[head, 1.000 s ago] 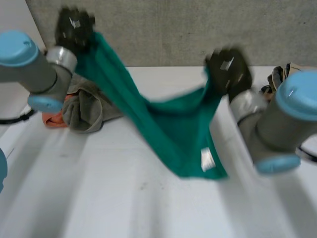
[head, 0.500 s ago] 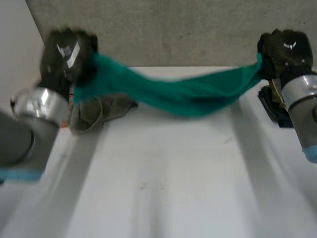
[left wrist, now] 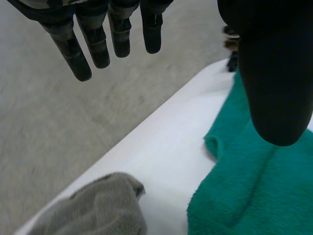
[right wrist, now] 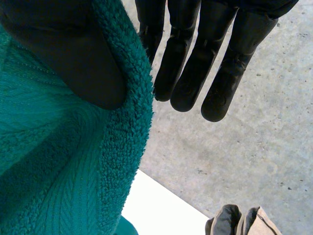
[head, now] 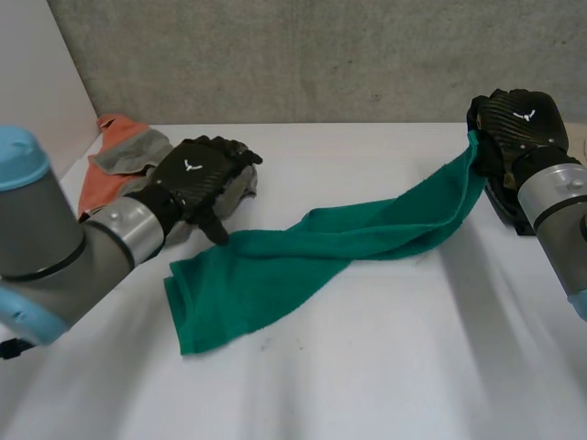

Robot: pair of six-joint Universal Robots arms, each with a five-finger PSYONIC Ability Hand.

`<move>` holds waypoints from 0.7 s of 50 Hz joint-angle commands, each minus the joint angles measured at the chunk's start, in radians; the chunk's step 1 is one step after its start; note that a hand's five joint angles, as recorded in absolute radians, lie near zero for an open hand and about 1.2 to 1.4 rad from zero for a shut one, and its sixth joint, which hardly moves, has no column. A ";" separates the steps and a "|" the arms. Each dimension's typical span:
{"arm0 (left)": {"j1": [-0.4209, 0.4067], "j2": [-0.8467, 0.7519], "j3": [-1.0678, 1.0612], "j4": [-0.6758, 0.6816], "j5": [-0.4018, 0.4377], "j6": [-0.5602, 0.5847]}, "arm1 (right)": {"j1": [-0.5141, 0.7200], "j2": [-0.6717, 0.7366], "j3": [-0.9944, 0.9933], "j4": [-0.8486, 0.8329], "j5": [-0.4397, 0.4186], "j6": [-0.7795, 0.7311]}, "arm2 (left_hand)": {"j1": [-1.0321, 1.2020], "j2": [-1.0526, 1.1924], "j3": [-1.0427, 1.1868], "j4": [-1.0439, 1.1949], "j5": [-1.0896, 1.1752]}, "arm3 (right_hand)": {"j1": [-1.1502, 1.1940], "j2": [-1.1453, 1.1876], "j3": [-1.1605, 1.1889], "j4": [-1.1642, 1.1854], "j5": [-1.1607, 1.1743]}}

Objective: Fold the laundry.

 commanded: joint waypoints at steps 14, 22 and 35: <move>-0.079 -0.383 0.313 -0.277 -0.273 -0.079 | -0.005 0.019 -0.015 0.045 -0.002 -0.062 | 0.299 0.305 0.303 0.308 0.311 | 0.408 0.222 0.213 0.210 0.243; -0.076 -0.447 0.417 -0.272 -0.292 -0.055 | -0.003 0.103 -0.083 0.048 0.011 -0.178 | 0.977 0.983 0.981 0.986 0.989 | 0.408 0.222 0.213 0.210 0.243; -0.079 -0.517 0.786 0.036 -0.367 0.220 | 0.023 0.297 -0.486 -0.125 0.078 -0.161 | 1.156 1.162 1.160 1.166 1.168 | 0.408 0.222 0.213 0.210 0.243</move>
